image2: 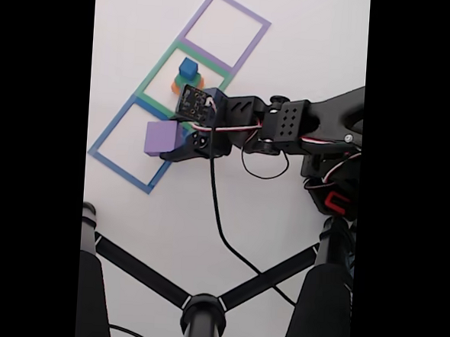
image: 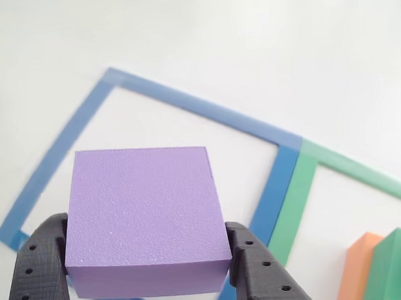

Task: Tower of hanoi

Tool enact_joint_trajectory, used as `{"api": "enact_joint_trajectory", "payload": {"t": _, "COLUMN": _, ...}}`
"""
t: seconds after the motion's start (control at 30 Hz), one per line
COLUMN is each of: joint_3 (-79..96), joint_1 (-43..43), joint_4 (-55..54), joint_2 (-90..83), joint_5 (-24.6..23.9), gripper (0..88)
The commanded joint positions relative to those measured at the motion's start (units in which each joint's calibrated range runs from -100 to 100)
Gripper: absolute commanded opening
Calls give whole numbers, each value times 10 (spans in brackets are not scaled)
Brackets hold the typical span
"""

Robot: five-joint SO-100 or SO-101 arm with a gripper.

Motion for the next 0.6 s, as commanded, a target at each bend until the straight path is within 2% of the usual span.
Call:
{"api": "enact_joint_trajectory", "payload": {"t": 0.0, "joint_3": -12, "joint_1": -4, "joint_4": -133, "joint_2": 87, "joint_5": 4, "gripper": 120}}
{"api": "enact_joint_trajectory", "payload": {"t": 0.3, "joint_3": -85, "joint_1": -2, "joint_4": -307, "joint_2": 291, "joint_5": 4, "gripper": 122}}
{"api": "enact_joint_trajectory", "payload": {"t": 0.57, "joint_3": -128, "joint_1": -7, "joint_4": -375, "joint_2": 384, "joint_5": 4, "gripper": 122}}
